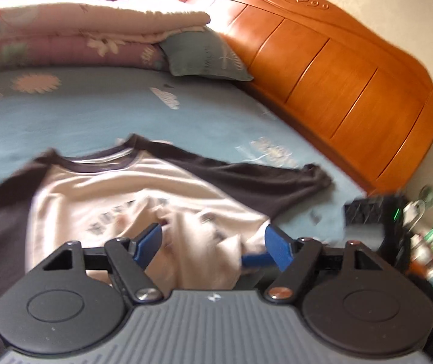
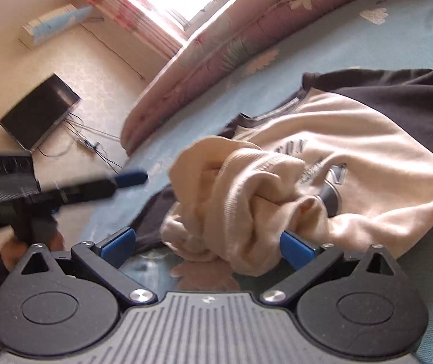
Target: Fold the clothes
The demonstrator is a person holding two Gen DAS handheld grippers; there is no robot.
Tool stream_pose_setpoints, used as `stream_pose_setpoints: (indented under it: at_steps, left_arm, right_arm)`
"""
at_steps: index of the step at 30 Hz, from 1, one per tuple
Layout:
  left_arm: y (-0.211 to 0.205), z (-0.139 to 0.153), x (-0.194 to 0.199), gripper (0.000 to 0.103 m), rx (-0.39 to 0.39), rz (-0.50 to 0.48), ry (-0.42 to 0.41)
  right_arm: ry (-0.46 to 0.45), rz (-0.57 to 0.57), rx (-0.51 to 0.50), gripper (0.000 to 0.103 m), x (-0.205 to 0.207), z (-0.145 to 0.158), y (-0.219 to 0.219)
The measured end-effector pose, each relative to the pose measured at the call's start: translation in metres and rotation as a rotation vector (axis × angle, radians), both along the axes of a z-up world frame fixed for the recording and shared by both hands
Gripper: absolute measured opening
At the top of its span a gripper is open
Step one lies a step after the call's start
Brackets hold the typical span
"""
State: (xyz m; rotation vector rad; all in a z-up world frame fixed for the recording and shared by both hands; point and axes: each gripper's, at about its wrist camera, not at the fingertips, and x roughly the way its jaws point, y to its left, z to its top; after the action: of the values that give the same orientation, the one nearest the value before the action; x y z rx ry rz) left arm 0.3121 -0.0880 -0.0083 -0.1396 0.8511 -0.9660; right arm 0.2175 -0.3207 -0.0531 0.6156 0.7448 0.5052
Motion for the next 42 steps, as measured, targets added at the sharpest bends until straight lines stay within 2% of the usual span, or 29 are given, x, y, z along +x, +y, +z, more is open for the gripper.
stream_pose_setpoints:
  at_steps: [3,6,9,12,17,23,26,27,30,33,38,42]
  left_arm:
    - [-0.021,-0.018,0.024,0.075,-0.031,0.016,0.140]
    - [-0.030,-0.045,0.041,0.075,0.028,0.090,0.208]
    - [-0.024,-0.068,0.045,0.075,0.006,0.111,0.295]
    - [-0.020,-0.071,0.041,0.075,-0.010,0.098,0.292]
    - [-0.021,-0.069,0.041,0.076,-0.022,0.093,0.297]
    - [-0.016,-0.077,0.027,0.076,-0.064,0.060,0.343]
    - [-0.012,-0.080,0.017,0.081,-0.111,0.053,0.385]
    - [-0.011,-0.080,0.011,0.081,-0.116,0.049,0.394]
    - [-0.009,-0.076,-0.013,0.081,-0.119,0.025,0.411]
    - [-0.007,-0.067,-0.051,0.081,-0.109,0.003,0.393]
    - [0.002,-0.055,-0.125,0.080,-0.159,-0.023,0.410]
    - [-0.002,-0.051,-0.176,0.081,-0.116,-0.065,0.385]
  right_arm:
    - [-0.006,0.003,-0.059,0.103,-0.004,0.000,-0.002]
    - [-0.010,-0.001,-0.079,0.103,-0.011,0.002,-0.008]
    - [-0.003,0.002,-0.102,0.103,-0.015,0.002,-0.013]
    - [-0.027,0.031,-0.138,0.103,-0.011,0.008,-0.012]
    - [-0.085,0.124,-0.197,0.103,0.016,0.018,0.015]
    - [-0.101,0.187,-0.293,0.103,0.032,0.021,0.048]
    - [-0.088,0.236,-0.208,0.103,0.030,0.024,0.050]
    - [-0.082,0.255,-0.198,0.103,0.028,0.025,0.052]
    - [-0.091,0.313,-0.252,0.103,0.012,0.032,0.061]
    - [-0.075,0.360,-0.251,0.103,-0.012,0.038,0.064]
    - [-0.046,0.469,-0.314,0.103,-0.069,0.044,0.078]
    - [-0.029,0.574,-0.395,0.103,-0.121,0.048,0.091]
